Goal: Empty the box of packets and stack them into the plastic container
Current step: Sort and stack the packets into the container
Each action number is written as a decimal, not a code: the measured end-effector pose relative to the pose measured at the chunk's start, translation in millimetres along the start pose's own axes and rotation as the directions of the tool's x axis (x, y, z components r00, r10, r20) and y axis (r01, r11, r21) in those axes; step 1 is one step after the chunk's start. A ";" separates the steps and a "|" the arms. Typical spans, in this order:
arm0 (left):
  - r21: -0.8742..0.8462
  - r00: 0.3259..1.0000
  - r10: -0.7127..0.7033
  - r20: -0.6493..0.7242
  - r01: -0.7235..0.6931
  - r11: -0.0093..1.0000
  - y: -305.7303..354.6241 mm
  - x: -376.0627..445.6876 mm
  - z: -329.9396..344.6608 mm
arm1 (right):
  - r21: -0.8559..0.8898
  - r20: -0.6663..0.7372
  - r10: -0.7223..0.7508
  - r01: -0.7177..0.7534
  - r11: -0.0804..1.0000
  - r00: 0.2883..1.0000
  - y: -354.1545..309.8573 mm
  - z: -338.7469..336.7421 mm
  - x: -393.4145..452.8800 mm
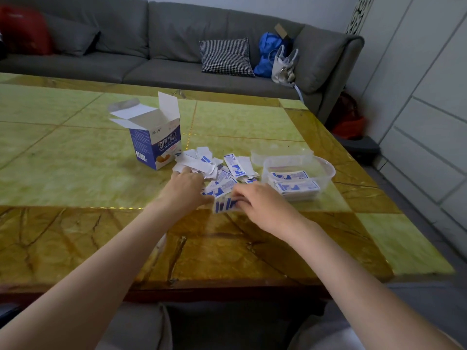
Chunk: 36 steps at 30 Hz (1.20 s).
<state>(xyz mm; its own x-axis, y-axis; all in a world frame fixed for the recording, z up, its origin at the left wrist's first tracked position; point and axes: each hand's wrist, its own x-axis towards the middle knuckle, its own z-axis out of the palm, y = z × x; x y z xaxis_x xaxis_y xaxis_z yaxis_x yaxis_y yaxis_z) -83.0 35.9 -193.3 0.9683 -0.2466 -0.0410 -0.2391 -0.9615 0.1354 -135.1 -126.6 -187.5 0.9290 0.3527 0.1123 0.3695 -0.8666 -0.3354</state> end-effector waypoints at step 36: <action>-0.449 0.987 0.160 -0.015 -0.149 0.881 -9.4 -19.4 -5.4 | -0.083 -0.051 -0.041 0.037 0.996 0.998 -10.9 17.5 6.5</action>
<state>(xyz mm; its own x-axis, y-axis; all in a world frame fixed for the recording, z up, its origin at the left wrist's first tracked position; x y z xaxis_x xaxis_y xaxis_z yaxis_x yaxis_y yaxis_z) -99.1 50.4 -188.5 0.9185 -0.3953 -0.0045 -0.3225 -0.7556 0.5701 -133.4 -108.7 -199.4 0.9130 0.3695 0.1732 0.4038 -0.8794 -0.2522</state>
